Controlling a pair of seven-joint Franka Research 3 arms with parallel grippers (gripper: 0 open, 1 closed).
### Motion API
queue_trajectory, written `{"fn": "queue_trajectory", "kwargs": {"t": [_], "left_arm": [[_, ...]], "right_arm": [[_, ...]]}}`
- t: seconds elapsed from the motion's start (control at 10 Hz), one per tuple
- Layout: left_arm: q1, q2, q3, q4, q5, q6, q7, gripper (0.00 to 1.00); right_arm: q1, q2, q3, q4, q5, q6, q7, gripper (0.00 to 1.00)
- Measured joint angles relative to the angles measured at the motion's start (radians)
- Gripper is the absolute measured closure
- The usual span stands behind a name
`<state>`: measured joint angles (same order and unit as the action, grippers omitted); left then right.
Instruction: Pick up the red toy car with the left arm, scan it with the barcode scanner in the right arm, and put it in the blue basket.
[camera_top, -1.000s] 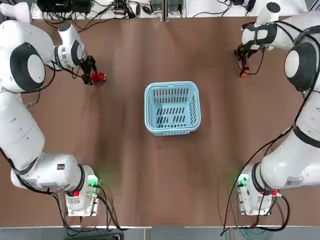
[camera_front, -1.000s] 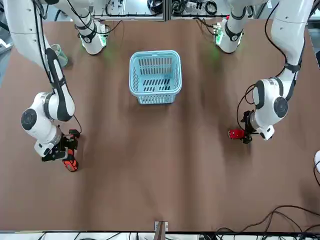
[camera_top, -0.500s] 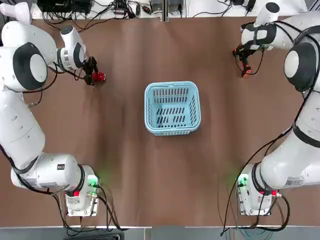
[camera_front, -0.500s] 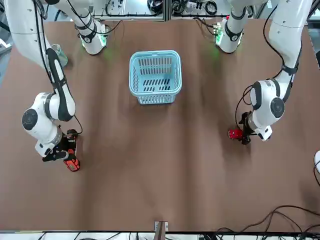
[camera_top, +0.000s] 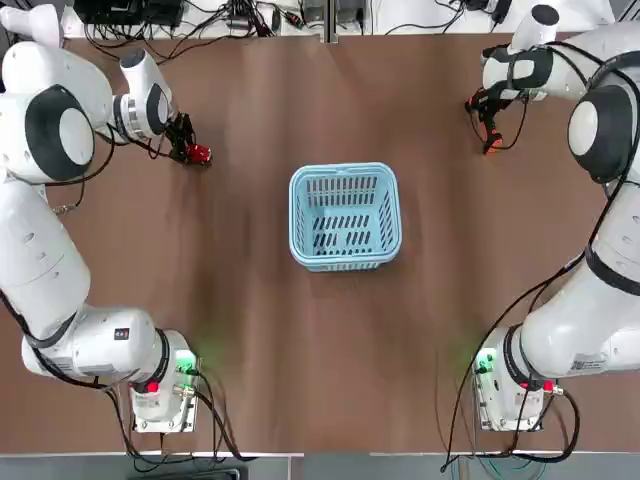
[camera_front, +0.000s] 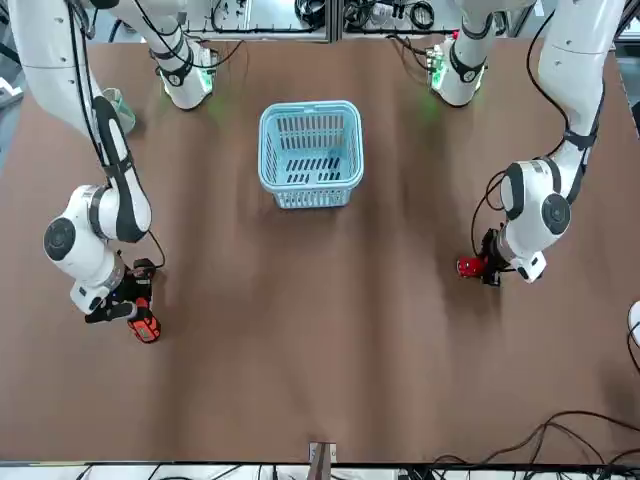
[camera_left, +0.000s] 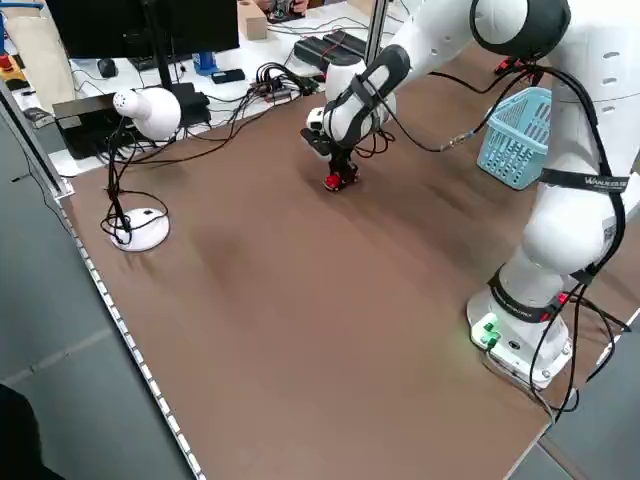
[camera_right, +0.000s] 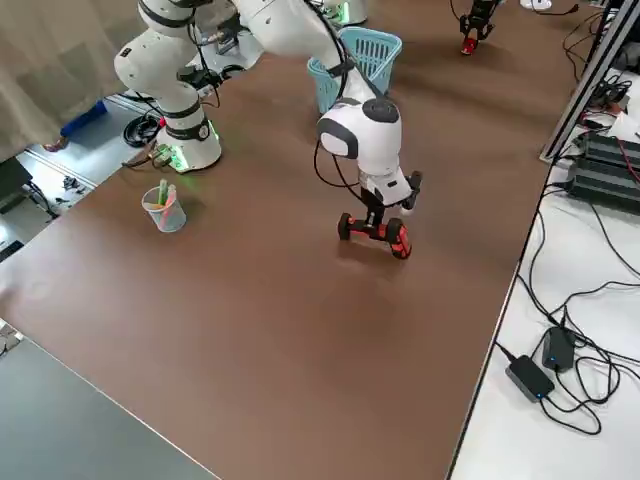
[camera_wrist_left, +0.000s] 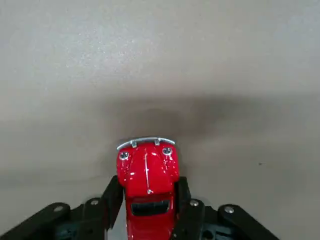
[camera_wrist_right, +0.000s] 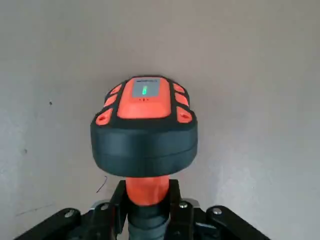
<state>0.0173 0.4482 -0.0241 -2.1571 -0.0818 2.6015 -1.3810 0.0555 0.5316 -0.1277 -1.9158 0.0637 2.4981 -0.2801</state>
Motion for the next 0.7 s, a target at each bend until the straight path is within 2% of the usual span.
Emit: {"fn": "queue_trajectory", "kwargs": {"t": [0.3,0.4,0.5,0.7], "left_arm": [[-0.001,-0.05,-0.044,0.014,0.0,-0.001,-0.001,0.52],[-0.002,-0.076,-0.065,0.018,0.0,-0.001,-0.001,0.52],[-0.003,-0.102,-0.083,0.021,0.0,-0.012,-0.001,0.52],[-0.004,-0.146,-0.135,0.042,0.0,-0.068,-0.001,0.52]], "right_arm": [[-0.001,0.0,0.023,0.031,0.122,-0.095,0.0,0.63],[-0.002,0.0,0.031,0.04,0.132,-0.121,-0.011,0.63],[-0.005,0.0,0.045,0.06,0.159,-0.177,-0.043,0.63],[-0.016,0.0,0.071,0.142,0.328,-0.375,-0.241,0.63]]}}
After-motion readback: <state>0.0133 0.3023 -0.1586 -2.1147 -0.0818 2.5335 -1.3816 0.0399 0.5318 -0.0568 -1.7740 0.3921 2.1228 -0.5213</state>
